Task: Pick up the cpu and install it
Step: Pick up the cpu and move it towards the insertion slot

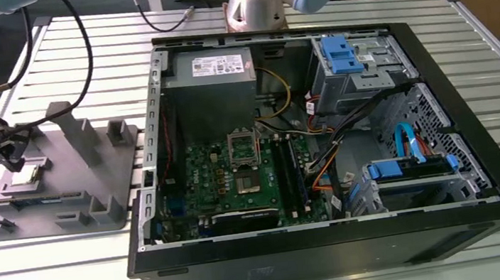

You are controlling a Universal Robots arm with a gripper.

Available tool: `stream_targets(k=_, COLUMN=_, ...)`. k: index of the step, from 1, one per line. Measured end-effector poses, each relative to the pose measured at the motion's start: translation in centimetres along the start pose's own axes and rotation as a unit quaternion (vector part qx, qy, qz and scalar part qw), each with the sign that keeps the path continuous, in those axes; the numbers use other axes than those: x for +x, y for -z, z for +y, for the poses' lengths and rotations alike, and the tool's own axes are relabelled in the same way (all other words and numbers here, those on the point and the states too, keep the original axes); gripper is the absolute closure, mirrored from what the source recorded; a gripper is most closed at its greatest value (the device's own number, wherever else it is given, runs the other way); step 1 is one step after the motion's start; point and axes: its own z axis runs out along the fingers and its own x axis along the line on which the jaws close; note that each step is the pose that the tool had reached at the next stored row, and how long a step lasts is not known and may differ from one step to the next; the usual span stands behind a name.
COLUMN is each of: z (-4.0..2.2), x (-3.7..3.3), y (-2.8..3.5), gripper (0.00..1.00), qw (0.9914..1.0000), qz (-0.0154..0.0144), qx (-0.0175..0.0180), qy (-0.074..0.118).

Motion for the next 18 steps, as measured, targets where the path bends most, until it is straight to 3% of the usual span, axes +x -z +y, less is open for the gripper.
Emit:
stream_targets(k=8, z=0.00, x=0.00, y=-0.03, gripper=0.89, qw=1.00000, qz=-0.0001, qx=-0.0001, qy=0.000)
stream_targets(k=12, z=0.00, x=-0.01, y=-0.04, gripper=0.77, qw=1.00000, qz=-0.0001, qx=-0.0001, qy=0.000)
stream_targets(k=17, z=0.00, x=-0.01, y=-0.05, gripper=0.53, qw=1.00000, qz=-0.0001, qx=-0.0001, qy=0.000)
stream_targets(k=18, z=0.00, x=-0.01, y=-0.05, gripper=0.53, qw=1.00000, qz=-0.0001, qx=-0.0001, qy=0.000)
